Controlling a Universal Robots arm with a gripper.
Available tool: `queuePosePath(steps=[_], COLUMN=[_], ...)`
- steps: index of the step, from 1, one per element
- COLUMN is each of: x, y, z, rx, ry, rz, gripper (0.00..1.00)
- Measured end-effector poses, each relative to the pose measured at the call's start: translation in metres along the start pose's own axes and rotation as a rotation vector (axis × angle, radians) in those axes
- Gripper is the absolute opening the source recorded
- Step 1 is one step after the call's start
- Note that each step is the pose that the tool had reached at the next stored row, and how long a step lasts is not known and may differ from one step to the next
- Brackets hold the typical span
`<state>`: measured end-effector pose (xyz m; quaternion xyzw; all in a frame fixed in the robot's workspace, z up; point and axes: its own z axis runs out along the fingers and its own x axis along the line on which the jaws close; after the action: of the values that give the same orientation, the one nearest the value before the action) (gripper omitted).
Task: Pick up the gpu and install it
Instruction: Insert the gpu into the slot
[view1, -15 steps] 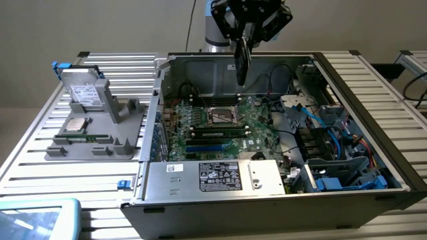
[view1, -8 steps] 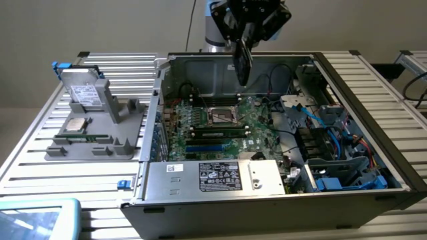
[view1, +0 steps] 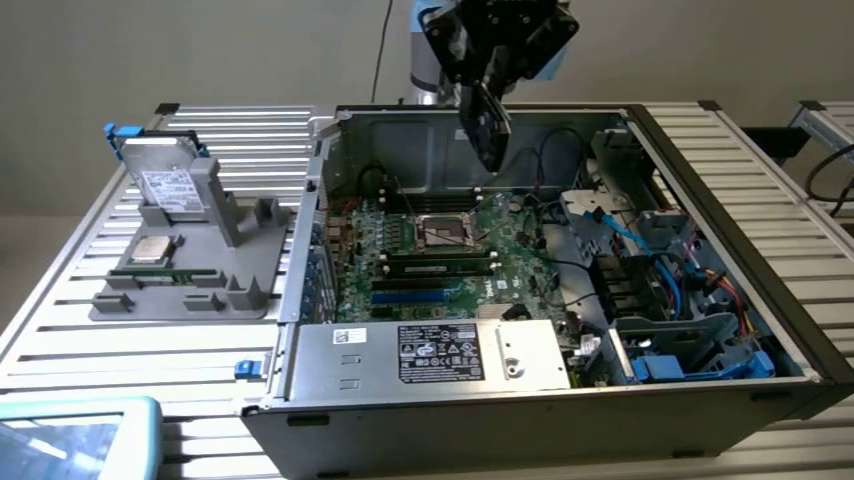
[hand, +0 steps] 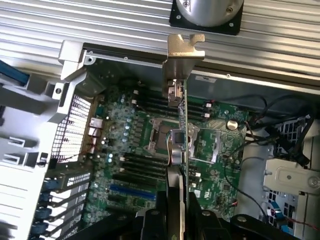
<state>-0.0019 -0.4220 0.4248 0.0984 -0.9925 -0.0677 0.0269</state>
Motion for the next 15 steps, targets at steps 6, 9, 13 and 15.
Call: queuePosePath(steps=[6,9,13,15], x=[0.0000,0.0000,0.0000,0.0000], y=[0.0000,0.0000,0.0000,0.0000], z=[0.0000,0.0000,0.0000,0.0000], rx=[0.0052,0.0078,0.0112,0.0129], ry=[0.0112,0.0170,0.0247,0.0285], rz=[-0.108,-0.163,-0.236,-0.272], gripper=[0.27,0.27,0.27,0.27])
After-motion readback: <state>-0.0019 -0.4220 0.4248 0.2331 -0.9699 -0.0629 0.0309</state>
